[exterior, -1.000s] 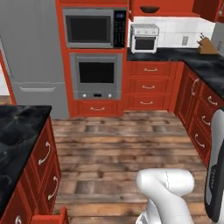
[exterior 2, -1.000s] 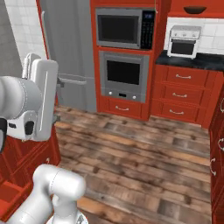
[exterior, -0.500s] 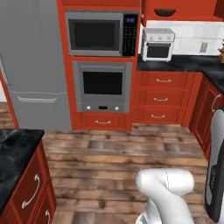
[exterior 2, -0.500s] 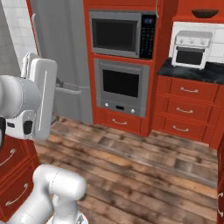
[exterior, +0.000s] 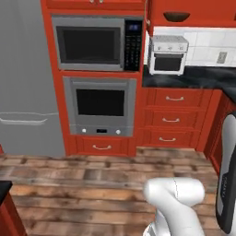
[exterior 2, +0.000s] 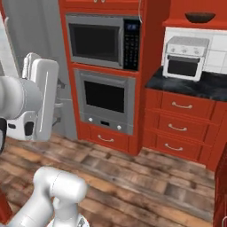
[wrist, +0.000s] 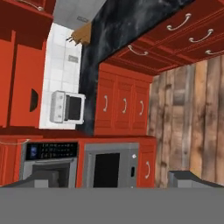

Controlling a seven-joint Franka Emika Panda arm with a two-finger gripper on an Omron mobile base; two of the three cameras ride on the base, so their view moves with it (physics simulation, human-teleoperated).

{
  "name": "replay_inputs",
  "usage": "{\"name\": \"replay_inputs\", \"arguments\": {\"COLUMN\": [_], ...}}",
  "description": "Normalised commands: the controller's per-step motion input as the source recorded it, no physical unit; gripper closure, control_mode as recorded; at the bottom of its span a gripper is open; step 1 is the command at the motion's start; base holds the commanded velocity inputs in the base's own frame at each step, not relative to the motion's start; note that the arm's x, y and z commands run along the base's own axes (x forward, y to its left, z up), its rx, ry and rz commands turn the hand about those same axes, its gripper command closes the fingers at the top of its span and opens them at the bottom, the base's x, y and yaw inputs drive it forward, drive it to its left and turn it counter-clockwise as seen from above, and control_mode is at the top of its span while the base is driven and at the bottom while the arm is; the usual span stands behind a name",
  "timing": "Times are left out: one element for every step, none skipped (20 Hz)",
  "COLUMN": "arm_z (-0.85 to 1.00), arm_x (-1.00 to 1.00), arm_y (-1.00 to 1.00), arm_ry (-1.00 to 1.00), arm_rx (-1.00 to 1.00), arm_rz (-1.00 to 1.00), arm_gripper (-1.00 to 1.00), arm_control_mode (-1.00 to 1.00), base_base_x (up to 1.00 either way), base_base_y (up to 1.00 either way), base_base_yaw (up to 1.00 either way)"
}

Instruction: Move the bowls from the cabinet to the plates on the dining table.

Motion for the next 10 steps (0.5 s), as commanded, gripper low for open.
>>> {"name": "replay_inputs", "arguments": {"arm_z": [0.00, 0.00, 0.00, 0.00, 0.00, 0.00, 0.00, 0.00, 0.00, 0.00], "arm_x": [0.00, 0.00, 0.00, 0.00, 0.00, 0.00, 0.00, 0.00, 0.00, 0.00], "arm_y": [0.00, 0.00, 0.00, 0.00, 0.00, 0.00, 0.00, 0.00, 0.00, 0.00], "arm_ry": [0.00, 0.00, 0.00, 0.00, 0.00, 0.00, 0.00, 0.00, 0.00, 0.00], "arm_rx": [0.00, 0.00, 0.00, 0.00, 0.00, 0.00, 0.00, 0.00, 0.00, 0.00], "arm_rz": [0.00, 0.00, 0.00, 0.00, 0.00, 0.00, 0.00, 0.00, 0.00, 0.00], "arm_gripper": [-1.00, -1.00, -1.00, -1.00, -1.00, -1.00, -1.00, -1.00, -1.00, -1.00], "arm_control_mode": [1.00, 1.00, 1.00, 1.00, 1.00, 1.00, 1.00, 1.00, 1.00, 1.00], "base_base_x": [1.00, 1.00, 1.00, 1.00, 1.00, 1.00, 1.00, 1.00, 1.00, 1.00], "base_base_y": [-0.62, -0.61, -0.60, -0.59, -0.59, -0.61, -0.64, -0.64, -0.65, -0.65], "base_base_yaw": [0.03, 0.04, 0.05, 0.05, 0.05, 0.05, 0.03, 0.03, 0.03, 0.03]}}
